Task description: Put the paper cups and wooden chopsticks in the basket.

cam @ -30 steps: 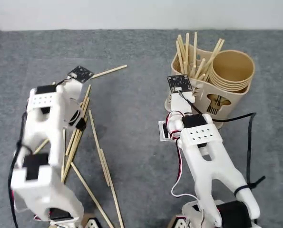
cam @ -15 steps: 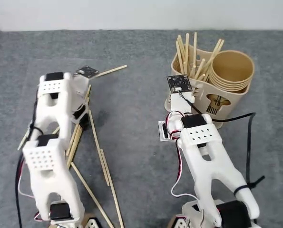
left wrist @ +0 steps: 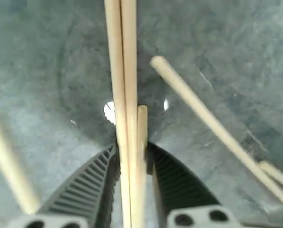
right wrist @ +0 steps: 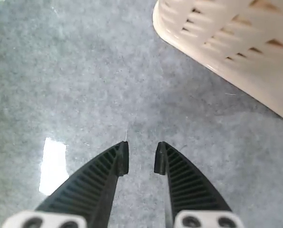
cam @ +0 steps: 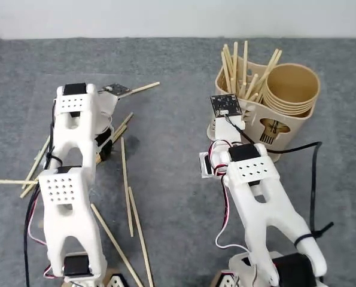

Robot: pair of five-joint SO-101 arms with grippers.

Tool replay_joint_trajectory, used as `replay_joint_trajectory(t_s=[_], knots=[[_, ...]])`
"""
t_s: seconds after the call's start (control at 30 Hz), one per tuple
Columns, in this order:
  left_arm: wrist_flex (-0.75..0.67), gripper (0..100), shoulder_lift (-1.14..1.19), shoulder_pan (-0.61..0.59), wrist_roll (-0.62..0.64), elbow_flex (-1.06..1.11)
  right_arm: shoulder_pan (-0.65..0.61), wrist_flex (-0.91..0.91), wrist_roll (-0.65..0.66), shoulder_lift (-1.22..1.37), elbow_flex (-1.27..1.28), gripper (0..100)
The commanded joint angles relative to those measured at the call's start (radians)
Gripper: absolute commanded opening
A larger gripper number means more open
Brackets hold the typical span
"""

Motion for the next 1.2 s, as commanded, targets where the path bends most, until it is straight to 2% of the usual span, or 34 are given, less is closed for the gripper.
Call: replay_joint_trajectory(t_s=[0.0,0.23,0.47,0.7,0.93,1.07,1.17], knots=[[0.029,1,-0.170,0.011,-0.002,0.068,0.010,0.005,0.003,-0.044,-0.003,10.4],[0.028,1,-0.410,0.029,-0.002,0.219,0.010,0.005,0.003,-0.044,-0.003,10.4],[0.015,2,-0.399,0.031,-0.008,0.229,0.010,0.007,0.003,-0.044,-0.003,10.4],[-0.121,18,-0.330,0.029,0.023,0.225,0.010,0.007,0.003,-0.044,-0.003,10.4],[-0.178,21,-0.319,0.028,0.051,0.225,0.010,0.007,0.003,-0.044,-0.003,10.4],[-0.178,27,-0.318,-0.005,0.049,0.229,0.010,0.007,0.003,-0.044,-0.003,10.4],[-0.172,29,-0.315,-0.021,-0.002,0.232,0.010,0.007,0.003,-0.044,-0.003,10.4]])
